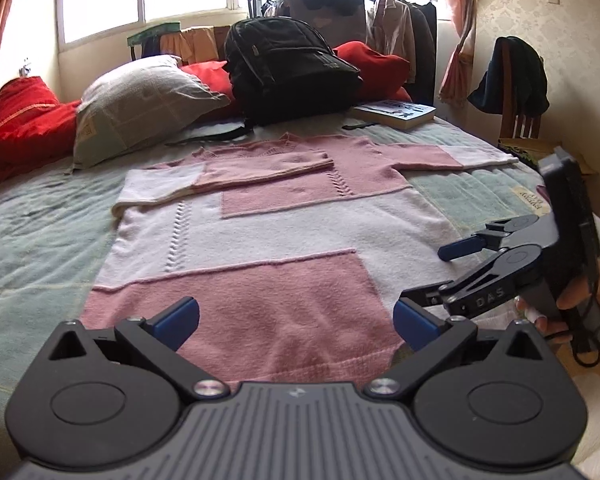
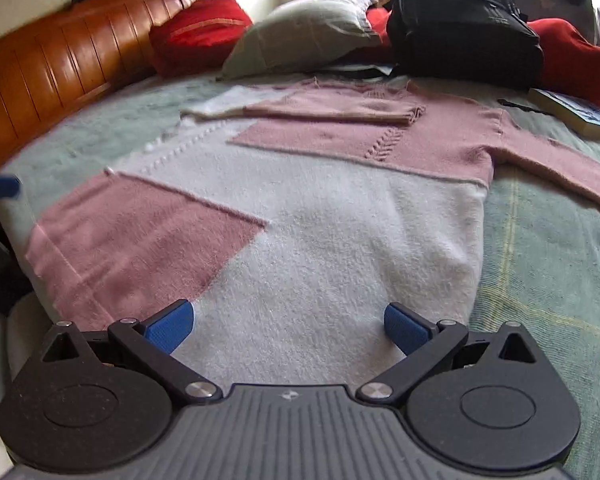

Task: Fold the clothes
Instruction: 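Move the open right gripper toward the white cuff of the other sleeve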

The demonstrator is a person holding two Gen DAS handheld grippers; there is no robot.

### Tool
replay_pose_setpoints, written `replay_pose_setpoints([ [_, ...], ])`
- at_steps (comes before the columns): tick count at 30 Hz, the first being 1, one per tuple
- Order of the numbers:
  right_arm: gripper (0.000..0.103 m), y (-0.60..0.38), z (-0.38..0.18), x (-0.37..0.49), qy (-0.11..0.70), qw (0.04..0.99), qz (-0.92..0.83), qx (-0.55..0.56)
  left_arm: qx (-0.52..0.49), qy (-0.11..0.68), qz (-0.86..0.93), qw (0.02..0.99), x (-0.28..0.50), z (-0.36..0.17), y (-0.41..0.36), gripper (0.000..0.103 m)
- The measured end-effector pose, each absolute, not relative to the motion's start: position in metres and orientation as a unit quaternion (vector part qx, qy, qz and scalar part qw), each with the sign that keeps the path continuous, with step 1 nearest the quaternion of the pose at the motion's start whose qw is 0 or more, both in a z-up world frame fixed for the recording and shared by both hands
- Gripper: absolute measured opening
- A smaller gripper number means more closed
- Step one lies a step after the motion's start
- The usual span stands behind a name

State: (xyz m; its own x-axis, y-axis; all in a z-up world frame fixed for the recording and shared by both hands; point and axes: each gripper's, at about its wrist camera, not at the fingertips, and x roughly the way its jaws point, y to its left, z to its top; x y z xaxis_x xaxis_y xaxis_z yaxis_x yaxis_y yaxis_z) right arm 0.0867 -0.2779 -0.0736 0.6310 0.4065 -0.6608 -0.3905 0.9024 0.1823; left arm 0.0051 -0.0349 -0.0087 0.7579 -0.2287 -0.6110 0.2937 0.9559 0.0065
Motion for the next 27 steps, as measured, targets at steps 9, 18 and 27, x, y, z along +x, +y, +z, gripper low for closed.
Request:
replay_pose_setpoints([
  [9,0.103,-0.374,-0.046,0.110,0.294,0.942,0.140,0.081,0.088,0.315,-0.161,0.931,0.026,-0.007,-0.062,0.102],
  [18,0.103,-0.498,-0.050,0.152,0.218,0.954,0.008,0.204,0.102,0.304,-0.186,0.929,0.043,-0.018,-0.096,0.102],
  [27,0.103,-0.556,-0.084,0.199,0.257,0.929,-0.042,0.263,0.094,0.312,-0.178,0.928,0.039,-0.032,-0.110,0.102],
])
